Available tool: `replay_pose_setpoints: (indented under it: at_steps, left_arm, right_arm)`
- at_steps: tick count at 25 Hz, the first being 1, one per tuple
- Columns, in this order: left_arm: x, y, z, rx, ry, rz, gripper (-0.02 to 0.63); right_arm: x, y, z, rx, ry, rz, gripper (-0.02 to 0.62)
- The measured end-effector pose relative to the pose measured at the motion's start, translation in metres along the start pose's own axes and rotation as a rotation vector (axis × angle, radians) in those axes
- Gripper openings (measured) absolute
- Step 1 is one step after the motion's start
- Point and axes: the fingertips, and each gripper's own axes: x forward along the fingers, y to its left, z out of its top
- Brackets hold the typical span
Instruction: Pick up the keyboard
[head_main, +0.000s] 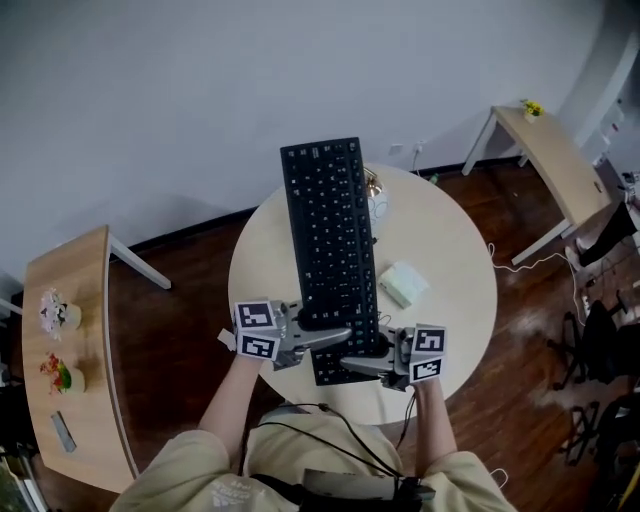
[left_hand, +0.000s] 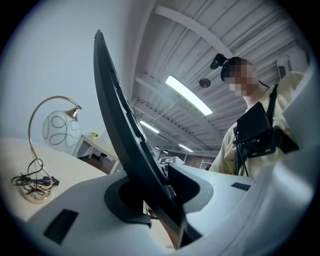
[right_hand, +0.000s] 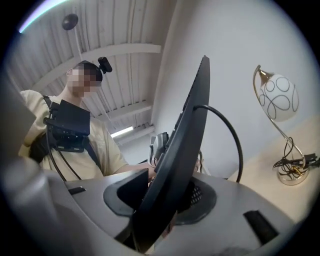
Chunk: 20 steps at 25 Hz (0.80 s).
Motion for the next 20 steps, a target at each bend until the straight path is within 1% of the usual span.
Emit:
replay_pose_setpoints:
  at_steps: [3,7,9,11,15,17,20]
  left_arm:
    - [-0.006,-0.012,0.002,0.055,0.013,-0.062,0.114]
    - [-0.015,-0.02,0.01,0.097,-0.013,-0.138,0.112]
    - [-0.011,-0.024,0.017,0.128,-0.008,-0.171,0.11]
    - [0.002,-0.03,0.024,0.157,0.002,-0.203,0.109]
    - [0.06,-0.05,0.036,0.21,0.03,-0.254,0.106]
    - [0.074,-0.057,0.035,0.218,0.041,-0.276,0.104]
    - [0.081,-0.06,0.032,0.215,0.053,-0.303,0.1]
  right_arm:
    - [0.009,0.01,0.0,-0.079,-0.011,-0.038,0.164]
    - [0.018,0.009,0.004,-0.204,-0.011,-0.11,0.164]
    - [0.016,0.012,0.012,-0.261,-0.011,-0.147,0.164]
    - [0.005,0.016,0.021,-0.311,-0.017,-0.181,0.163]
    - [-0.048,0.034,0.041,-0.387,-0.068,-0.205,0.158]
    - [-0.061,0.04,0.041,-0.402,-0.095,-0.214,0.155]
    - [-0.068,0.041,0.04,-0.408,-0.117,-0.236,0.15]
